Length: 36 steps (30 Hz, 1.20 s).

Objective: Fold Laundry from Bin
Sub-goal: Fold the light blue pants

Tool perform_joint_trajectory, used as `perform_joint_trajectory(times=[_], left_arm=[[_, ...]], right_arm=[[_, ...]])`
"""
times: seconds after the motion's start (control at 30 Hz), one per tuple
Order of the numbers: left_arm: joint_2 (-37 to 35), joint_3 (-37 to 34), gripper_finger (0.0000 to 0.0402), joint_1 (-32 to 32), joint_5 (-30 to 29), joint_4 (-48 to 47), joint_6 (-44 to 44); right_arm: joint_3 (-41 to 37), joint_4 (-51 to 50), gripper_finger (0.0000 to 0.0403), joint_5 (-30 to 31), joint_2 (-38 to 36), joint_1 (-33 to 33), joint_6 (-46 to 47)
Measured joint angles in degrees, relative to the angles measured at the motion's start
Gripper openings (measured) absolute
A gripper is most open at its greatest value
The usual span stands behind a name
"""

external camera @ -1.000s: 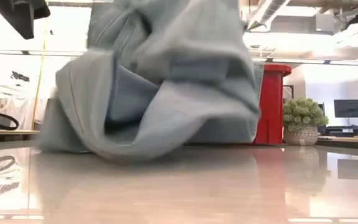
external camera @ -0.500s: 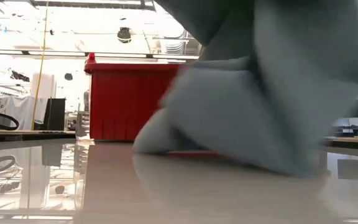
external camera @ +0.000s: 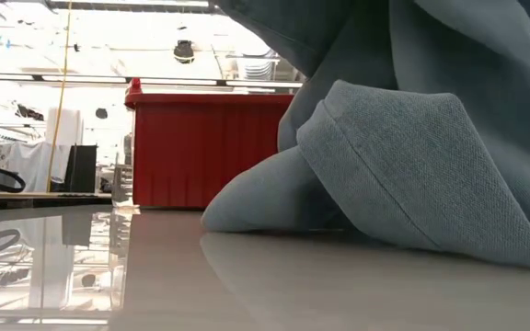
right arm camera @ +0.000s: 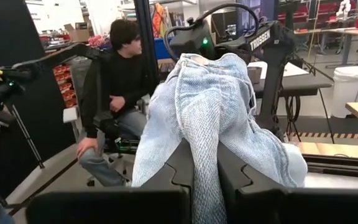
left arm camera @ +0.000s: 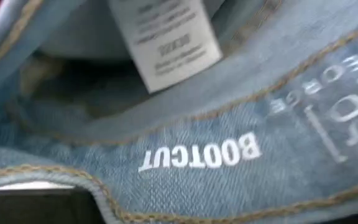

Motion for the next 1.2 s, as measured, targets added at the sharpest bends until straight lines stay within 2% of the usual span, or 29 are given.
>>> perform_joint_trajectory(times=[0.1, 0.2, 0.43, 0.63, 0.87, 1.03, 1.2], left_arm=[[0.00, -0.02, 0.0210, 0.42, 0.90, 4.42, 5.46], [0.00, -0.02, 0.0210, 0.99, 4.19, 9.22, 10.42], [0.00, -0.02, 0.0210, 1.73, 8.00, 13.14, 13.91], [1.39, -0.04, 0.0210, 3.78, 17.49, 14.67, 13.85], [5.76, -0.02, 0.0210, 6.70, 22.99, 19.11, 13.01], [8.62, -0.02, 0.0210, 7.73, 24.36, 18.68, 10.27], [8.13, -0.02, 0.0209, 7.85, 23.58, 16.52, 9.56]], right_arm=[[0.00, 0.10, 0.0050, 0.15, -0.04, -0.05, 0.45], [0.00, -0.53, 0.0051, 0.43, -0.04, -0.11, 2.88], [0.00, -13.25, 0.0051, -0.73, 0.04, 1.07, 8.52], [0.00, -14.36, 0.0052, 1.55, 1.41, 1.86, 8.29], [0.00, -14.32, 0.0052, 1.50, 6.29, 1.96, 8.50], [0.00, -14.50, 0.0064, -1.08, 9.56, 3.27, 8.22], [0.02, -17.43, 0.0101, -1.64, 10.03, 4.54, 7.17]])
